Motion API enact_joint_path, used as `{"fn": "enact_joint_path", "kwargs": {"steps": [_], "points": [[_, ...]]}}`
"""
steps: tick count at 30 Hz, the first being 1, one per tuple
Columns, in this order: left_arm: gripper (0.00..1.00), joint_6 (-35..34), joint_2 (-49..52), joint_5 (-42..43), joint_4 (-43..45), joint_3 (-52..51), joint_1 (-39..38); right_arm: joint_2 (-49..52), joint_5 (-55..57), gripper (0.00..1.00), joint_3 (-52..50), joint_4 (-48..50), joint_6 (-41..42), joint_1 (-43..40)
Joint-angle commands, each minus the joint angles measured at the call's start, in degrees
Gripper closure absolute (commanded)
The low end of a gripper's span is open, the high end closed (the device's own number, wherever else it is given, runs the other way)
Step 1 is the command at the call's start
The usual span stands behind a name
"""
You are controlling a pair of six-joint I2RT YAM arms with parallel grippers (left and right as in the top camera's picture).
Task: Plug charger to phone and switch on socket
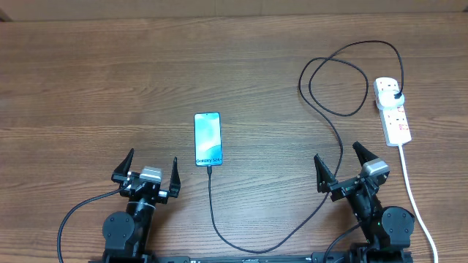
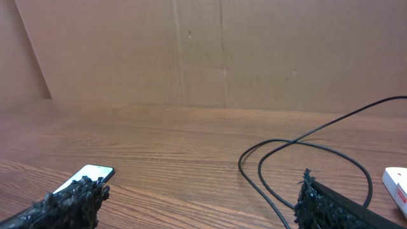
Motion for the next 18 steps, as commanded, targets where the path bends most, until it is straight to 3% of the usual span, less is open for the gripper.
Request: {"fn": "enact_joint_path", "kwargs": {"steps": [1,18], "points": [[0.01,-0.63,-0.59,-0.59,0.02,-0.39,0.59,-0.57,-0.26,0.00,-0.61,0.31,0.22,0.33],[0.00,-0.63,-0.59,-0.57,0.04,-0.39,0.59,-0.57,-0.26,0.00,-0.61,0.31,0.22,0.33]]}}
